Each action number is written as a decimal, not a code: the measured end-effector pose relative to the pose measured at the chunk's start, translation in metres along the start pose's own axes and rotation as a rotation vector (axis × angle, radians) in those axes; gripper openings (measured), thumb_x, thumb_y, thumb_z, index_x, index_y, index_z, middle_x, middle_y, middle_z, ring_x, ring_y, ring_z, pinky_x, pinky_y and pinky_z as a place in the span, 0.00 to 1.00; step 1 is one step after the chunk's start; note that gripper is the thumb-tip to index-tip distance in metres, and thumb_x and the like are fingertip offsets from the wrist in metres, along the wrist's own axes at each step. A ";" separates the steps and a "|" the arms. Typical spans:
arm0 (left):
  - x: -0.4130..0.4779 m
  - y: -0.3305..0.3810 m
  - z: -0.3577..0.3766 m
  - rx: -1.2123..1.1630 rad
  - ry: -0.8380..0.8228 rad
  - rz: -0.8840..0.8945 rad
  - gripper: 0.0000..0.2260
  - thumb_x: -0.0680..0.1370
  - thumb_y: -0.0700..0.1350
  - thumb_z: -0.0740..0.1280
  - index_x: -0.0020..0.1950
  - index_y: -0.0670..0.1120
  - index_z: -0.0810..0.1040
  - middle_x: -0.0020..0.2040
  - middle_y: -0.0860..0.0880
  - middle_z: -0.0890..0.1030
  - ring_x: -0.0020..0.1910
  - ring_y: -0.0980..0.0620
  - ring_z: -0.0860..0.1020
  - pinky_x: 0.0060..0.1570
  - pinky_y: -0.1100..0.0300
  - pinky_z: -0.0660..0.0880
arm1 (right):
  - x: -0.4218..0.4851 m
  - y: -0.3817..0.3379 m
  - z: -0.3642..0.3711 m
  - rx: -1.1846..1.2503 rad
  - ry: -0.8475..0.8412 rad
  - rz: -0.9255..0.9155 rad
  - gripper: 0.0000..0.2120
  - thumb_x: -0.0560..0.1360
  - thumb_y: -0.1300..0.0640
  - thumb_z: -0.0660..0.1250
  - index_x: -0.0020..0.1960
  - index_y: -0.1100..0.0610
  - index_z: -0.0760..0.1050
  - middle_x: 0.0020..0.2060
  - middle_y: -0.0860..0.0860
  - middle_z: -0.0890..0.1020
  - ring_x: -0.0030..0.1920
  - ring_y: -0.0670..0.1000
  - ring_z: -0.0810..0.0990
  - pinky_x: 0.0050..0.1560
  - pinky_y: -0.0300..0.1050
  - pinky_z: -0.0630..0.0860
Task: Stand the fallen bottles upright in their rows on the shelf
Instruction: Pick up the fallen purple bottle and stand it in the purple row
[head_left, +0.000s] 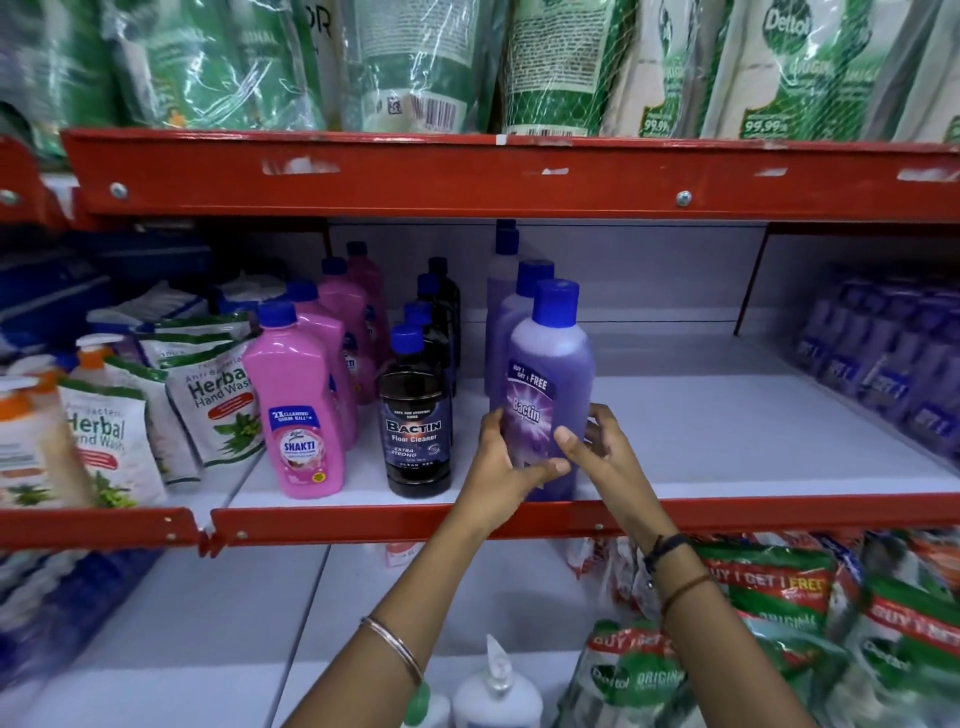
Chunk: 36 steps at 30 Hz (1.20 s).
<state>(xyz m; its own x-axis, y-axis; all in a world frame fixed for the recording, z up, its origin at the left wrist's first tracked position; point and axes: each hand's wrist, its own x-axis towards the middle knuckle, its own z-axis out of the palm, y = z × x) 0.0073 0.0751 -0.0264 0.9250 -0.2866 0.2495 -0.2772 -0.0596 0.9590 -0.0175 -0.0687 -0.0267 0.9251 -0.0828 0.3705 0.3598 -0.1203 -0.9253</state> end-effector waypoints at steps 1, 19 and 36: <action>0.000 0.000 0.000 0.007 0.013 0.007 0.37 0.66 0.42 0.76 0.68 0.50 0.60 0.62 0.52 0.73 0.59 0.56 0.74 0.54 0.67 0.73 | 0.002 0.000 0.000 0.010 -0.012 0.006 0.25 0.69 0.44 0.68 0.60 0.56 0.69 0.56 0.52 0.81 0.54 0.48 0.82 0.51 0.41 0.79; -0.017 0.014 0.007 0.066 0.115 0.080 0.37 0.67 0.75 0.48 0.72 0.61 0.51 0.75 0.52 0.60 0.72 0.55 0.63 0.70 0.51 0.65 | 0.000 0.006 -0.008 0.022 0.161 0.042 0.15 0.79 0.46 0.52 0.64 0.44 0.70 0.57 0.49 0.80 0.57 0.49 0.80 0.49 0.35 0.79; -0.052 0.038 0.002 0.119 -0.011 0.014 0.33 0.67 0.69 0.41 0.72 0.66 0.43 0.77 0.57 0.52 0.76 0.53 0.54 0.73 0.51 0.55 | -0.035 -0.013 -0.007 0.059 0.127 0.068 0.29 0.72 0.35 0.49 0.68 0.47 0.69 0.57 0.48 0.78 0.54 0.44 0.79 0.52 0.35 0.78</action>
<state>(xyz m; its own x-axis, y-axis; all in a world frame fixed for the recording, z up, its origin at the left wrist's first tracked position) -0.0521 0.0864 -0.0037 0.9183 -0.2983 0.2604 -0.3191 -0.1681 0.9327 -0.0552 -0.0717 -0.0272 0.9263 -0.2133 0.3107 0.3067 -0.0524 -0.9504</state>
